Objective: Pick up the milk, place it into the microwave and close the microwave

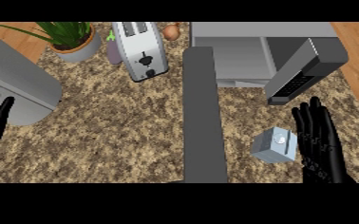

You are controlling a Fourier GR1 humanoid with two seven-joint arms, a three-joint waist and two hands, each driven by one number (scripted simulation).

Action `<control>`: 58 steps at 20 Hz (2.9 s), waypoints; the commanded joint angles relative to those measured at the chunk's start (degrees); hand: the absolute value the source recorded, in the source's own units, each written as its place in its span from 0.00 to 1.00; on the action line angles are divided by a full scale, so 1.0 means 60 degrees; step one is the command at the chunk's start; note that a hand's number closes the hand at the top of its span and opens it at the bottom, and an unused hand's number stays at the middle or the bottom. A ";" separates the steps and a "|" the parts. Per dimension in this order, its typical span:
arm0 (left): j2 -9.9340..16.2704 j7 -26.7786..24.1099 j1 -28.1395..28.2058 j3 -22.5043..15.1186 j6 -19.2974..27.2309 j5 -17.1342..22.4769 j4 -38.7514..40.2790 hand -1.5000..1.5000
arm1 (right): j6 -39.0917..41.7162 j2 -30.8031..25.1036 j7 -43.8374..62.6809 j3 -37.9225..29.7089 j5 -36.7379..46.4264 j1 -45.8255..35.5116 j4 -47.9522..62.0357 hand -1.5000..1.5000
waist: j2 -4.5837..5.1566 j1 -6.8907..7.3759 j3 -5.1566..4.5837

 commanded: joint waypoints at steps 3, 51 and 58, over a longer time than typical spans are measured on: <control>0.0272 0.0422 0.0074 0.0750 -0.0521 0.0840 -0.0046 0.00 | -0.0030 -0.0379 -0.0368 -0.0367 -0.0469 0.0726 -0.0029 0.00 | 0.0012 -0.0024 0.0004; -0.1039 0.0107 0.1512 0.3077 -0.3475 0.1604 -0.0488 0.00 | 0.1147 -0.0806 -0.9649 -0.5465 -0.4303 -0.1293 1.1904 0.00 | 0.0019 0.0032 0.0004; -0.1253 0.0908 0.1633 0.3092 -0.3300 0.2009 -0.1144 0.00 | 0.1833 -0.1029 -1.1229 -0.5920 -0.4502 -0.2530 1.4248 1.00 | 0.0021 0.0051 0.0008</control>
